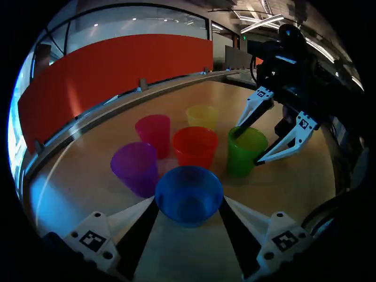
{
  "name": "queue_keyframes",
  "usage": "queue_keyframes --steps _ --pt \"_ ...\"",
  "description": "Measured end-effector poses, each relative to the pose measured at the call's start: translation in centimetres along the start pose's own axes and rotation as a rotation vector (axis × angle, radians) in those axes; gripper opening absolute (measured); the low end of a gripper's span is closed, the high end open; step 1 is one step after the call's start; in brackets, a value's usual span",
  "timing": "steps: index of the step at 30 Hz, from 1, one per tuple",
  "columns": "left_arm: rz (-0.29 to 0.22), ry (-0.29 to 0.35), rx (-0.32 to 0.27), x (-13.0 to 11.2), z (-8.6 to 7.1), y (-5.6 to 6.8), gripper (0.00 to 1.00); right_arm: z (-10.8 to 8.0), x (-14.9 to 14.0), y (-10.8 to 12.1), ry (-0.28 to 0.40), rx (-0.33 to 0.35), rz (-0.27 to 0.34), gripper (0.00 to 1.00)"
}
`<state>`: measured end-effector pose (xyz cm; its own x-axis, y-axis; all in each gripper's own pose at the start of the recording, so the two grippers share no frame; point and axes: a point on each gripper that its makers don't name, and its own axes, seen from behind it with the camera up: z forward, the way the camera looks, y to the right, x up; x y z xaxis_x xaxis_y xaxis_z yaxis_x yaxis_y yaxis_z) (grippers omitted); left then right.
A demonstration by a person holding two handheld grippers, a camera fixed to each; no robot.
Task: Pour water
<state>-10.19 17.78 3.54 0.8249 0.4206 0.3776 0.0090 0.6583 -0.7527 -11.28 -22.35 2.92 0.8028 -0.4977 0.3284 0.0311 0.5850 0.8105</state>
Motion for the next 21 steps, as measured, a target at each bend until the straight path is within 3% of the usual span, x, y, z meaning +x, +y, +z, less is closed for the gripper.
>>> queue_keyframes --steps 15,21 --pt "-0.022 -0.006 -0.007 -0.1 -0.5 0.3 0.85 -0.7 0.9 -0.2 0.040 -0.001 0.014 0.91" --pt "-0.022 0.015 0.005 1.0 -1.4 0.1 0.85 -1.5 2.1 -0.3 0.067 -0.007 0.013 0.91"
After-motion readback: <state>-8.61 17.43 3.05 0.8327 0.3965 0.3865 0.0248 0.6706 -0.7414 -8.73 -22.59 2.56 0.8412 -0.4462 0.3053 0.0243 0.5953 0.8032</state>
